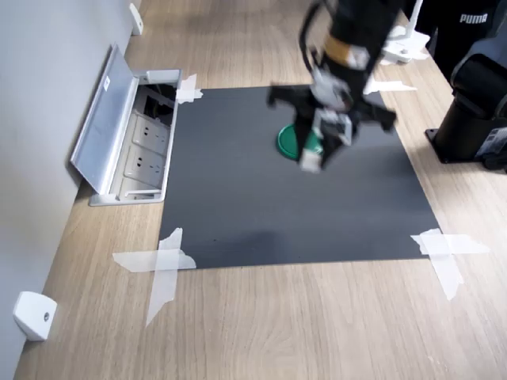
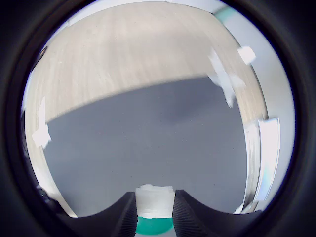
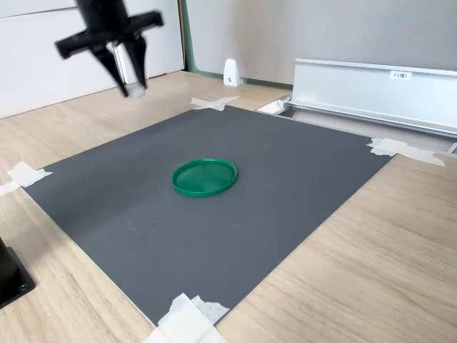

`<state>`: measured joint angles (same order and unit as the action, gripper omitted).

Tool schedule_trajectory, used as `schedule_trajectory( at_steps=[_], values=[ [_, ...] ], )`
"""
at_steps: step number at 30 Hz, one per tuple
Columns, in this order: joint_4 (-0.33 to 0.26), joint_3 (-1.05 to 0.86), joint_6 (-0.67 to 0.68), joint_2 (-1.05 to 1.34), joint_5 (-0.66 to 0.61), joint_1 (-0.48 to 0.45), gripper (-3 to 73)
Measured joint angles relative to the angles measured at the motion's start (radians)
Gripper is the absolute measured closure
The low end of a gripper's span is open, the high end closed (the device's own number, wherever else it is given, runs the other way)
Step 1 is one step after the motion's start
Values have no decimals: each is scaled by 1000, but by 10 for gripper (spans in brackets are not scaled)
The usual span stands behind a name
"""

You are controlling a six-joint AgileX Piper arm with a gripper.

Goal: Grasp a white terminal and put it on the green lid.

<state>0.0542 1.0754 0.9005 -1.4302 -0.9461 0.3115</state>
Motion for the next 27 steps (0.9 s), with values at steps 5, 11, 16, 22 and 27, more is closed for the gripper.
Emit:
schedule_trajectory(
  at_steps=[5,11,16,22,27],
  values=[
    [0,-5,97,1,-24,-181,425],
    [-4,-87,199,1,36,-320,425],
    [-4,-204,270,1,148,-378,425],
    [-4,-286,287,-34,235,-384,425],
    [11,-295,270,-87,251,-384,425]
  ],
)
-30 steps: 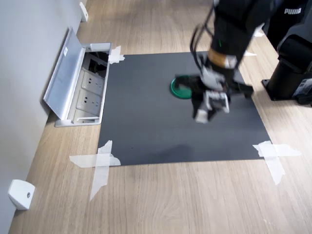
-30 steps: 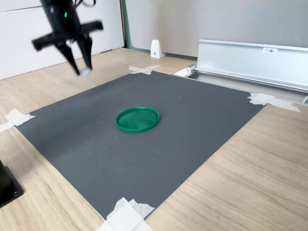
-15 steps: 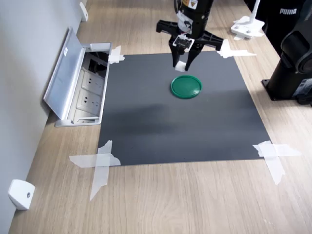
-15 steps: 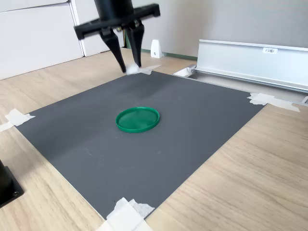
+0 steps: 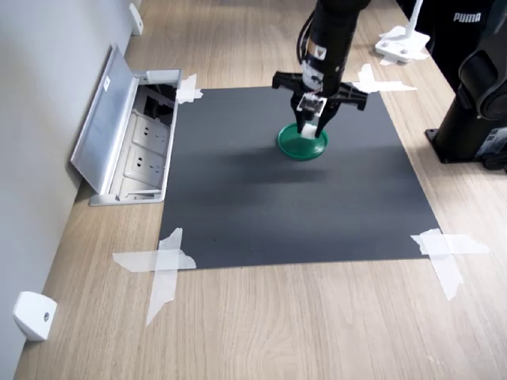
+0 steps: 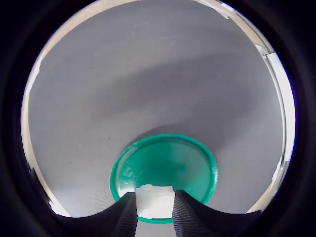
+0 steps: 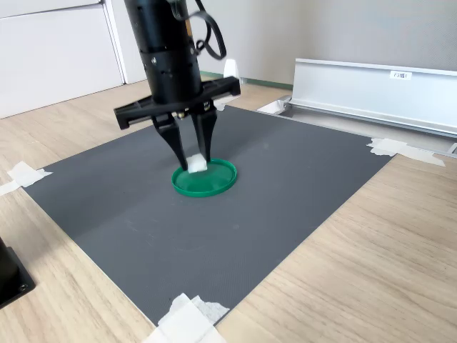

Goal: Grasp a white terminal and put it on the green lid.

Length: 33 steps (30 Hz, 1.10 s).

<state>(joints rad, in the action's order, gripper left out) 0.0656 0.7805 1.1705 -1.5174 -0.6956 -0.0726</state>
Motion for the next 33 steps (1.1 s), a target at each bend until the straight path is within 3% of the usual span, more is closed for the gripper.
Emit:
schedule_trajectory(
  at_steps=[9,11,16,19,22,27,31,33],
  values=[
    [16,-2,-10,-13,7,0,411],
    [16,-2,-10,-13,17,0,355],
    [17,-2,-10,-11,28,0,128],
    [-3,-2,-10,22,26,0,56],
    [-51,-2,-13,104,17,0,40],
    [-186,-2,-84,319,-32,0,59],
    [-321,-2,-185,504,-58,0,138],
    [-368,-2,-246,585,-63,0,214]
  ],
)
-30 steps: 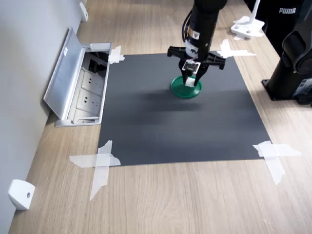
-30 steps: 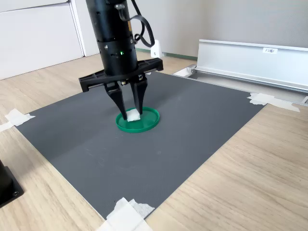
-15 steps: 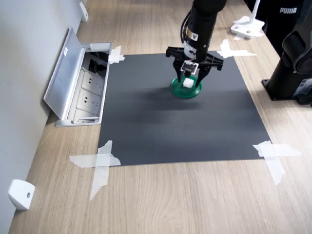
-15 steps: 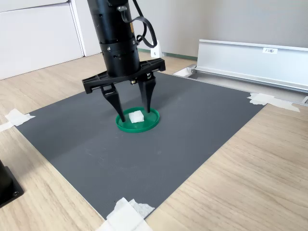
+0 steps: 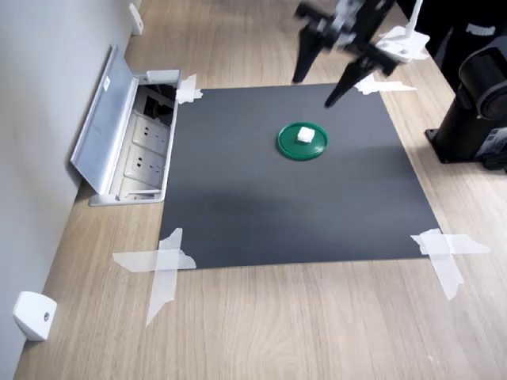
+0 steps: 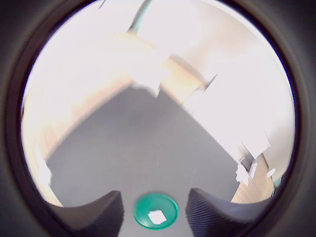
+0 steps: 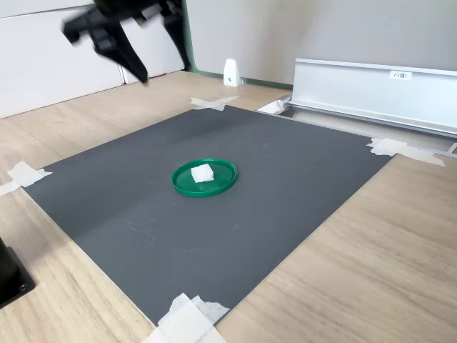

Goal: Grasp a white terminal and put it on the green lid.

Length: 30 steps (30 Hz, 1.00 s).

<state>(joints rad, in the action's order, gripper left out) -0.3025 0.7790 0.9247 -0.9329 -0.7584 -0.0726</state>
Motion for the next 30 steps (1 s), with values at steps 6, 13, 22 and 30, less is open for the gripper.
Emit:
schedule_trajectory(
  at_steps=[6,13,22,30],
  values=[
    [-20,-1,-208,177,-18,0,546],
    [29,-12,-476,327,-12,0,696],
    [240,-163,-825,598,110,0,700],
    [310,-378,-840,855,204,0,702]
  ],
)
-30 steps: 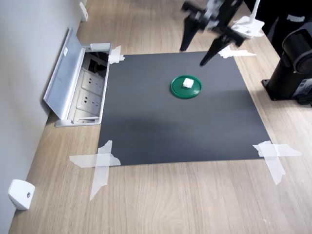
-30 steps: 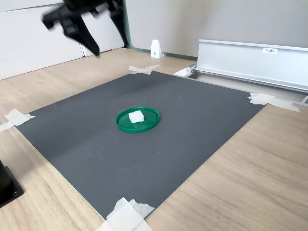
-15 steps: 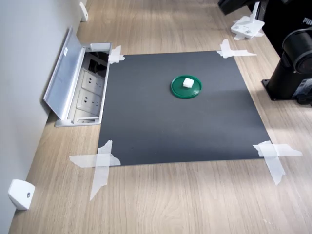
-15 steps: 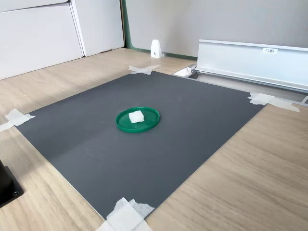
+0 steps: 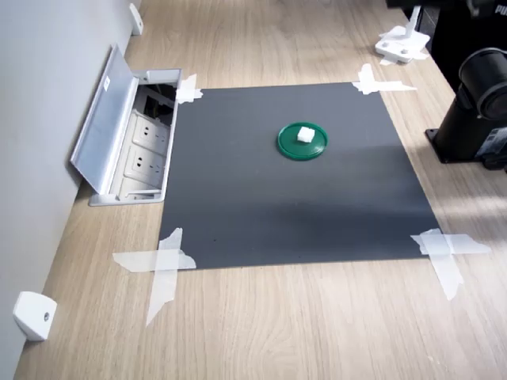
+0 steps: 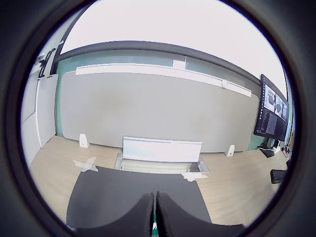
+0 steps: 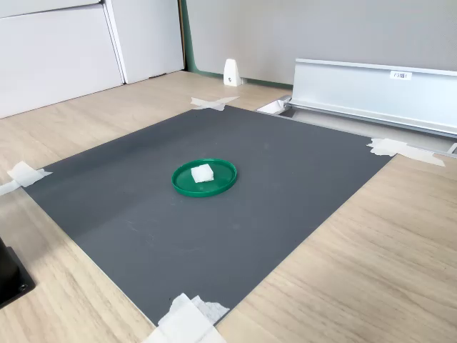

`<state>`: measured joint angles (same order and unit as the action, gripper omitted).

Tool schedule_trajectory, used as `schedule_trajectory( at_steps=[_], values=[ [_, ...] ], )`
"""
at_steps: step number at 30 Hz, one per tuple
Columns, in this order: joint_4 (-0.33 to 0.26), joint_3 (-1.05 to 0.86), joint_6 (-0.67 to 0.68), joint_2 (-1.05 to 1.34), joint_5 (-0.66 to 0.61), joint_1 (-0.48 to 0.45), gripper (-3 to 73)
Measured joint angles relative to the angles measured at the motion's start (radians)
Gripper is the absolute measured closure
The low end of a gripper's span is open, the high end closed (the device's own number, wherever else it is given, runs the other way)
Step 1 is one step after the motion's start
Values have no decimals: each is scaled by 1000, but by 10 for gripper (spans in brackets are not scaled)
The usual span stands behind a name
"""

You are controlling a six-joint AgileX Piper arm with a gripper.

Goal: Grasp a white terminal and put it on the green lid.

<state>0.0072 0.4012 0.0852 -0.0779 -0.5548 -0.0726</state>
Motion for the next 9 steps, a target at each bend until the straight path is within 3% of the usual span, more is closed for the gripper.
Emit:
schedule_trajectory(
  at_steps=[9],
  values=[
    [-7,-173,-2,90,1,0,702]
  ],
)
